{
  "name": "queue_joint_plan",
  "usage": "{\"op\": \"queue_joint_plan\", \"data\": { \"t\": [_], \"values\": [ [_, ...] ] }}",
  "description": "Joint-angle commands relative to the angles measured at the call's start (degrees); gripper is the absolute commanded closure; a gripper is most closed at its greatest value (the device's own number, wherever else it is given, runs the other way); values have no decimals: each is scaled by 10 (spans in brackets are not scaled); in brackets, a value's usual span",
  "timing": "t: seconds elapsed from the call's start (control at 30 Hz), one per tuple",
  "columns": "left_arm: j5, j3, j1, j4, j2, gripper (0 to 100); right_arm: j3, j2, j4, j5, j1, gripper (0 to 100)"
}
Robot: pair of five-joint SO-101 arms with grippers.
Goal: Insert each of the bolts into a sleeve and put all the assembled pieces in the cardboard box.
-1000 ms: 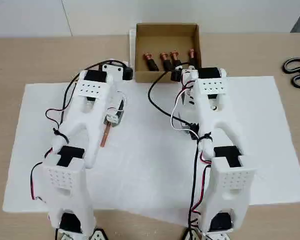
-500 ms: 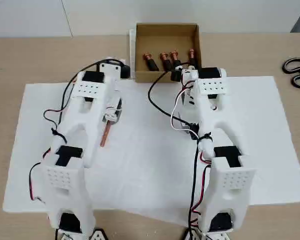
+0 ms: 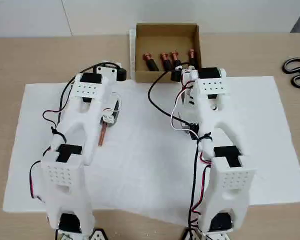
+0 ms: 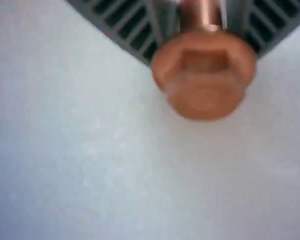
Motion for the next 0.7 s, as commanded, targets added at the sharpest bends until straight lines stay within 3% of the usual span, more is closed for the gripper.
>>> {"op": "queue_joint_plan", "data": {
  "t": [0.0,0.13,0.43,0.67],
  "values": [
    [9,0,4,-16,1,936,-27,-4,2,1,1,992],
    [14,-15,5,-11,-11,996,-27,-4,2,1,1,992],
    [9,-75,4,57,-134,994,-68,-30,37,6,5,993],
    [-11,-75,-11,106,-225,994,-84,-153,57,7,-7,995]
  ]
}}
